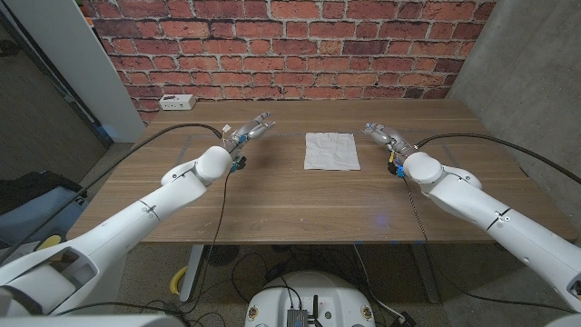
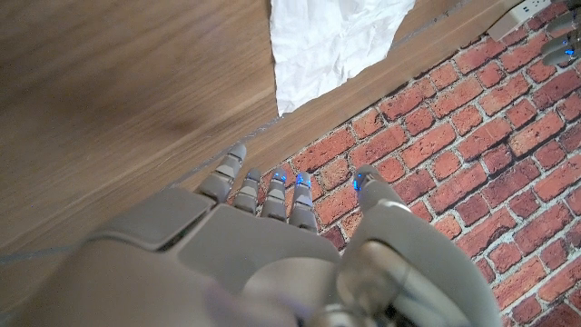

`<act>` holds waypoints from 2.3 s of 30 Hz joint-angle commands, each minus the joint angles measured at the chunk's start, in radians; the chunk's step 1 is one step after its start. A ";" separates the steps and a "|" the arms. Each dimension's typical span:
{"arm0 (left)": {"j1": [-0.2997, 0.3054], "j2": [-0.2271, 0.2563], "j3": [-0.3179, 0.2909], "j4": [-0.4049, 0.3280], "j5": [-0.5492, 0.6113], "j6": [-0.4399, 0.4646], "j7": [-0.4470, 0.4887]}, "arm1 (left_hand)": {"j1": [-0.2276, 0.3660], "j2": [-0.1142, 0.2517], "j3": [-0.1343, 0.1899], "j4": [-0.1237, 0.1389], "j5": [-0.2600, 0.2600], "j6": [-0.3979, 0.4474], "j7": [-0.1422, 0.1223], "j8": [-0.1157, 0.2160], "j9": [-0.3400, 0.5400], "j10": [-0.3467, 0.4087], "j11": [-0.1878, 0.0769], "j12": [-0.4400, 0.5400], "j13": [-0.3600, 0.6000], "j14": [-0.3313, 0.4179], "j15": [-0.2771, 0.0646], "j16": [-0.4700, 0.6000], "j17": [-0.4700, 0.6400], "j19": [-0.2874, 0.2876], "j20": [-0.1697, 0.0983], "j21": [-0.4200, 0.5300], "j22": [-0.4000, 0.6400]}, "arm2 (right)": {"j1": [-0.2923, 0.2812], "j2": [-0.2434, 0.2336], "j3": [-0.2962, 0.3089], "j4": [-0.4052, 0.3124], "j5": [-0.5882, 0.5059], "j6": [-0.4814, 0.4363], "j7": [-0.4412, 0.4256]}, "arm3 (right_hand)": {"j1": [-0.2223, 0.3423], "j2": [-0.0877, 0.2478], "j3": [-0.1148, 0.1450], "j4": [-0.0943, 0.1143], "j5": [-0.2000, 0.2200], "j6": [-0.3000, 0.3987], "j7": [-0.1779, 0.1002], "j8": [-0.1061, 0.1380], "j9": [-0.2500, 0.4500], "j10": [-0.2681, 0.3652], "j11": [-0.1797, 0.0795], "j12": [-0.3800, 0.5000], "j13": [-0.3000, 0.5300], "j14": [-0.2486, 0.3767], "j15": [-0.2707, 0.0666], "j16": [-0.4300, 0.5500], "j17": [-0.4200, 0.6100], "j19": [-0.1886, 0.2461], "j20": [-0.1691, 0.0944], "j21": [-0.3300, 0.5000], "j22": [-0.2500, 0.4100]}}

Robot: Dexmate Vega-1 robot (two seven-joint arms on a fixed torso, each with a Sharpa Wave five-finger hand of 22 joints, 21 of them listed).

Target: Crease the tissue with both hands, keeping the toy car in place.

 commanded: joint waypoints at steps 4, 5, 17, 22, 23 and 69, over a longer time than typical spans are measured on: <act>-0.053 0.023 0.069 -0.064 0.155 0.090 -0.078 | 0.030 0.010 0.006 -0.022 -0.005 0.029 0.002 0.012 0.006 -0.062 0.005 -0.001 0.002 -0.122 0.007 -0.001 0.001 -0.031 0.006 -0.007 0.002 | 0.036 -0.049 -0.071 -0.115 -0.128 -0.183 0.031 | 0.025 0.000 0.014 -0.004 0.002 0.023 0.003 0.007 0.004 0.020 -0.002 0.008 0.004 0.015 -0.002 0.007 0.003 0.015 -0.001 0.011 0.002; -0.055 0.024 0.072 -0.068 0.163 0.095 -0.083 | 0.032 0.010 0.007 -0.024 -0.006 0.033 0.002 0.013 0.006 -0.062 0.005 -0.001 0.002 -0.122 0.006 -0.001 0.001 -0.032 0.004 -0.008 0.002 | 0.036 -0.051 -0.074 -0.120 -0.135 -0.188 0.032 | 0.026 0.000 0.015 -0.004 0.002 0.025 0.003 0.007 0.004 0.021 -0.003 0.008 0.004 0.016 -0.002 0.007 0.003 0.016 0.000 0.011 0.002; -0.082 0.028 0.106 -0.100 0.232 0.144 -0.161 | 0.083 0.010 0.024 -0.075 -0.017 0.110 0.009 0.021 0.006 -0.009 -0.003 0.014 0.001 -0.104 0.002 0.007 0.001 -0.009 0.000 -0.014 0.002 | 0.061 -0.061 -0.126 -0.168 -0.215 -0.278 0.069 | 0.074 -0.001 0.043 -0.024 0.004 0.065 -0.006 0.009 0.005 0.049 -0.017 0.008 0.003 0.052 -0.022 0.013 0.001 0.043 -0.004 0.015 0.002; -0.100 0.025 0.128 -0.104 0.267 0.158 -0.192 | 0.104 0.011 0.031 -0.095 -0.019 0.140 0.015 0.023 0.006 0.013 -0.001 0.018 0.000 -0.091 0.001 0.009 0.001 0.009 -0.003 -0.013 0.001 | 0.064 -0.065 -0.142 -0.187 -0.243 -0.308 0.081 | 0.093 -0.002 0.053 -0.033 0.005 0.083 -0.007 0.011 0.005 0.057 -0.021 0.007 0.003 0.062 -0.028 0.013 0.000 0.053 -0.002 0.017 0.002; -0.103 0.024 0.132 -0.105 0.276 0.160 -0.196 | 0.109 0.012 0.032 -0.100 -0.020 0.149 0.016 0.025 0.006 0.015 -0.002 0.017 0.000 -0.090 0.001 0.008 0.001 0.012 -0.003 -0.014 0.001 | 0.065 -0.066 -0.146 -0.190 -0.247 -0.313 0.083 | 0.099 -0.003 0.055 -0.036 0.005 0.086 -0.007 0.010 0.005 0.059 -0.022 0.007 0.003 0.067 -0.030 0.014 0.000 0.056 -0.002 0.018 0.002; -0.191 -0.040 0.289 -0.103 0.781 0.202 -0.361 | 0.528 -0.150 0.019 -0.236 0.001 0.570 -0.119 0.075 0.009 0.144 -0.073 0.000 -0.002 0.043 0.014 0.002 0.001 0.193 -0.033 -0.065 -0.005 | 0.158 -0.047 -0.333 -0.221 -0.560 -0.509 0.217 | 0.553 -0.178 0.072 -0.099 0.021 0.399 -0.046 0.017 0.006 0.167 -0.088 -0.021 0.000 0.145 -0.092 -0.023 -0.005 0.149 -0.015 0.001 0.001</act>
